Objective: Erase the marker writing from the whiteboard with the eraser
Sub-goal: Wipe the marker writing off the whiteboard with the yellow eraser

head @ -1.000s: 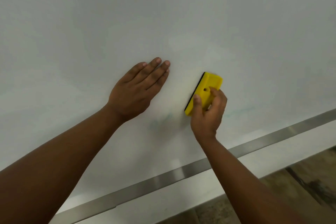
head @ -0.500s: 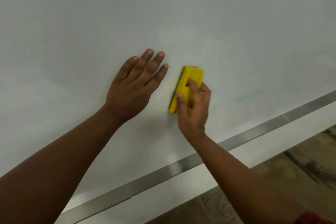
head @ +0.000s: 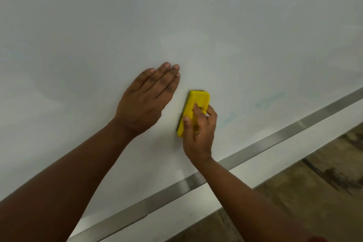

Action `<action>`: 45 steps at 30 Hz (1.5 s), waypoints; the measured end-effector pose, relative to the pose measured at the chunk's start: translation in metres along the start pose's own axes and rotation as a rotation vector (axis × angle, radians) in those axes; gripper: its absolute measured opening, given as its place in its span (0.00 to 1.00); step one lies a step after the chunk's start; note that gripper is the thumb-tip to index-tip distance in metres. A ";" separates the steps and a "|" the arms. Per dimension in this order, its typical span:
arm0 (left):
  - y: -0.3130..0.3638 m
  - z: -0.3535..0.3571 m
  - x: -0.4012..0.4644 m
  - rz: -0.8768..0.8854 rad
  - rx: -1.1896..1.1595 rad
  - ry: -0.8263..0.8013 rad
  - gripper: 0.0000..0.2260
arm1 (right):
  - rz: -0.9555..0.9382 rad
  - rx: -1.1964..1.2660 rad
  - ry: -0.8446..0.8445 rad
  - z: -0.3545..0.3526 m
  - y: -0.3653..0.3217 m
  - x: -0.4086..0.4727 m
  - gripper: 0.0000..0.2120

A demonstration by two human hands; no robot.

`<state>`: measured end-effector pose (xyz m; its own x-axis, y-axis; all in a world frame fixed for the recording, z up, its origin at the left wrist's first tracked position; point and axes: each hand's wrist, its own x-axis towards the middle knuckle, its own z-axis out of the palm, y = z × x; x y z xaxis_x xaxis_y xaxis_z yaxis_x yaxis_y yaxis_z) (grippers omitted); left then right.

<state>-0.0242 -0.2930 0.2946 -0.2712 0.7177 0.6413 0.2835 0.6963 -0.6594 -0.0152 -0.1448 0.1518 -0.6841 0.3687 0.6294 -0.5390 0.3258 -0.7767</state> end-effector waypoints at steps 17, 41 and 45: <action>0.023 0.010 0.001 -0.110 0.068 -0.018 0.23 | 0.173 0.158 0.008 -0.008 -0.014 0.017 0.21; 0.115 0.074 0.087 0.111 -0.060 -0.138 0.24 | 0.683 0.093 0.175 -0.094 0.112 0.044 0.23; 0.134 0.089 0.113 0.125 -0.054 -0.148 0.22 | 0.297 0.084 0.094 -0.095 0.109 0.078 0.20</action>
<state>-0.0990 -0.1179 0.2434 -0.3622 0.7941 0.4881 0.3714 0.6032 -0.7059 -0.0806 0.0022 0.1190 -0.7713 0.5167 0.3716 -0.3644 0.1202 -0.9234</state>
